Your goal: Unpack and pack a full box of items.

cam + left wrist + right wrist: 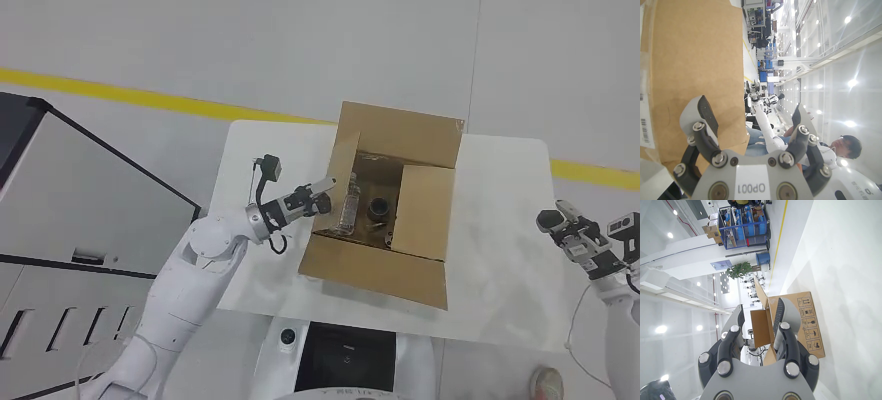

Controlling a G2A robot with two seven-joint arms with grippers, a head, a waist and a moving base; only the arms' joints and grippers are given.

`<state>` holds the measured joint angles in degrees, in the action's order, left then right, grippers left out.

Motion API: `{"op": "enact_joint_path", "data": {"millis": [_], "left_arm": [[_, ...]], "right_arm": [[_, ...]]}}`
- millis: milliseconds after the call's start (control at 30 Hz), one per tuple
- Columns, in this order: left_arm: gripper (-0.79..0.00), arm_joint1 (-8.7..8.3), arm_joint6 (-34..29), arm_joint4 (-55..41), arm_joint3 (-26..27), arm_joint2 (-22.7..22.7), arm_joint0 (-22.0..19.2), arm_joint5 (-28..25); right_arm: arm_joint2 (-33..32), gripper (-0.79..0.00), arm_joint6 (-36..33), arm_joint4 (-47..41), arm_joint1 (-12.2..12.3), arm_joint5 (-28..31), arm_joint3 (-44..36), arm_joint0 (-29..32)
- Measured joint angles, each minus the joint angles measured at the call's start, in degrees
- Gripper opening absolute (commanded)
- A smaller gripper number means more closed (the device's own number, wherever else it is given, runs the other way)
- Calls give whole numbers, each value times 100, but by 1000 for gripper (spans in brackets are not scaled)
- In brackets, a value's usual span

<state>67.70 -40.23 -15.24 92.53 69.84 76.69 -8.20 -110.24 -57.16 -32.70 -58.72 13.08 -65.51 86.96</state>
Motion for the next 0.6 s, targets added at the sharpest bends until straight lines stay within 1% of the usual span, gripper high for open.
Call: {"op": "enact_joint_path", "data": {"millis": [100, 167, 300, 367, 500, 600], "left_arm": [[0, 48, 30, 29, 2, -287, -67, -14], [0, 93, 10, 94, -45, -554, -166, -45], [0, 176, -37, 289, -325, -1010, -433, -80], [0, 208, 70, 613, -459, -1190, -577, -114], [0, 247, 411, 1223, -484, -1392, -746, -62], [0, 273, 655, 1663, -511, -1499, -885, 85]], "right_arm": [[0, 0, 0, 0, 0, 0, 0, 0], [0, 0, 0, 0, 0, 0, 0, 0], [0, 0, 0, 0, 0, 0, 0, 0], [0, 0, 0, 0, 0, 0, 0, 0], [0, 0, 0, 0, 0, 0, 0, 0], [0, 0, 0, 0, 0, 0, 0, 0]]}}
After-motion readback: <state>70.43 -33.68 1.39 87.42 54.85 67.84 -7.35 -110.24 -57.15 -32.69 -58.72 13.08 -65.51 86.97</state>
